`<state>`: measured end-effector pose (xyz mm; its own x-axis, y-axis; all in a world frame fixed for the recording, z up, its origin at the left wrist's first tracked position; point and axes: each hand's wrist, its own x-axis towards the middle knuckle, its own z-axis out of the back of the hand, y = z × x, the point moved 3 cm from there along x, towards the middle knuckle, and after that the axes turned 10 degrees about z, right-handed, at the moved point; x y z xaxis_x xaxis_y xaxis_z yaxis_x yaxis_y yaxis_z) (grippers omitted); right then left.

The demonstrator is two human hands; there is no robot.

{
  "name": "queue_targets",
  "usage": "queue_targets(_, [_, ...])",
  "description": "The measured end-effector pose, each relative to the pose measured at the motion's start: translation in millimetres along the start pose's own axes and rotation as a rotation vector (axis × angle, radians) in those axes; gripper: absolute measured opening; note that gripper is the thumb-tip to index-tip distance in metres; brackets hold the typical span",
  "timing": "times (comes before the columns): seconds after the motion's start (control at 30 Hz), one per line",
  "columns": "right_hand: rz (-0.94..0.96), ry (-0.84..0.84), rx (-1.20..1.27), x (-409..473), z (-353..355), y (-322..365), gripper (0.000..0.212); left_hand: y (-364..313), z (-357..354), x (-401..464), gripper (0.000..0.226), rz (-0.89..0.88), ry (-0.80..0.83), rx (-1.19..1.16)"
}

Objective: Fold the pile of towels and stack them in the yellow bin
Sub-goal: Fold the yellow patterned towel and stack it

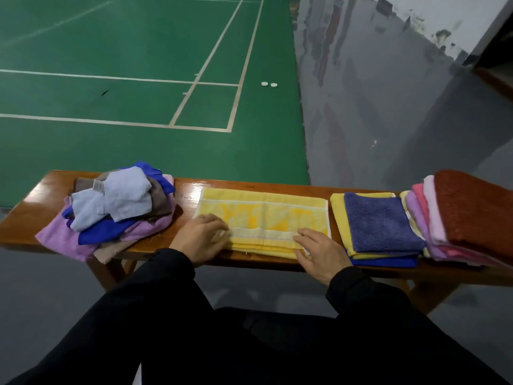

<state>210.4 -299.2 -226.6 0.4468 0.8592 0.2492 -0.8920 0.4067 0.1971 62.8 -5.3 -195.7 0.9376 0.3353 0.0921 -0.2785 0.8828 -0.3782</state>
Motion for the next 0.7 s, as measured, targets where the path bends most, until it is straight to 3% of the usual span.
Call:
queue_targets(0.13, [0.096, -0.013, -0.056, 2.0, 2.1, -2.7, 0.026, -5.7, -5.7, -6.2, 0.024, -0.106, 0.039, 0.081])
queue_targets(0.33, [0.152, 0.086, -0.069, 1.1, 12.8, -6.8, 0.039, -6.4, 1.3, -6.3, 0.028, -0.173, 0.069, 0.107])
queue_targets(0.5, [0.202, 0.347, -0.194, 22.7, 24.6, -0.9, 0.021, -4.1, 5.2, -1.9, 0.032, -0.191, 0.118, 0.166])
queue_targets(0.6, [0.211, 0.334, -0.285, 28.5, 26.2, 2.9, 0.022, -6.8, 4.2, -2.2, 0.034, -0.189, 0.095, 0.187])
queue_targets(0.7, [0.104, 0.299, -0.189, 28.6, 32.0, 1.4, 0.028, -5.4, 1.2, -3.8, 0.039, -0.166, 0.086, 0.164])
